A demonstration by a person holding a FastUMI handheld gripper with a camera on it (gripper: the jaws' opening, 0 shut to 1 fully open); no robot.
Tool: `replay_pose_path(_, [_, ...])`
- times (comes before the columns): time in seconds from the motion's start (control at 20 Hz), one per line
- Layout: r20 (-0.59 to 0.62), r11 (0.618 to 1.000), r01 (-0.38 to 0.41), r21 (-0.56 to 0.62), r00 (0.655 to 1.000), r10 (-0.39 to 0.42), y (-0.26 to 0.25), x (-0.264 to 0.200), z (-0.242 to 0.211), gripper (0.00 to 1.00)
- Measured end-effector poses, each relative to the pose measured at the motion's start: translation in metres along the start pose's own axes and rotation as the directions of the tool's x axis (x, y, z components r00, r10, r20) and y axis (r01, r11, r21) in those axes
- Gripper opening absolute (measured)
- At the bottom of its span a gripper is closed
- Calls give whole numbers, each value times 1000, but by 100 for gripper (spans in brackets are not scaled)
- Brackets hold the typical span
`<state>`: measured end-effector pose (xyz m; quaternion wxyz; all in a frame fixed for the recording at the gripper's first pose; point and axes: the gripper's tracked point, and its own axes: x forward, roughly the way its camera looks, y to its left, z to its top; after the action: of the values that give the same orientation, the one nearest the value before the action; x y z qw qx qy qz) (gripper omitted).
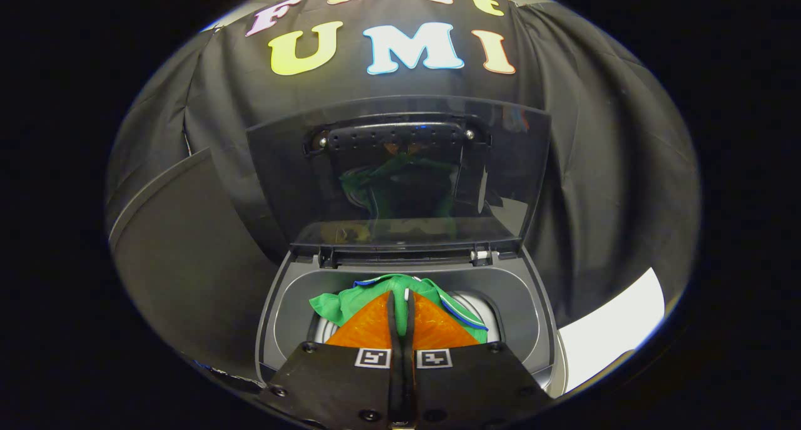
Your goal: Put the clothes into the washing machine and then close the washing machine lid.
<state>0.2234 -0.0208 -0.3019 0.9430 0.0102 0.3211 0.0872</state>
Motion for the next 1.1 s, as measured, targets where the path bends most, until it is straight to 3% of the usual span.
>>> replay_pose_path(0.2, [-17,1000,0,13,1000,0,-1,3,-5,4])
replay_pose_path(0.35, [26,1000,7,13,1000,-7,-2,-6,7,22])
replay_pose_path(0.55, [70,1000,17,7,997,-17,-4,-9,15,100])
replay_pose_path(1.1, [168,1000,20,9,986,-21,0,-31,45,98])
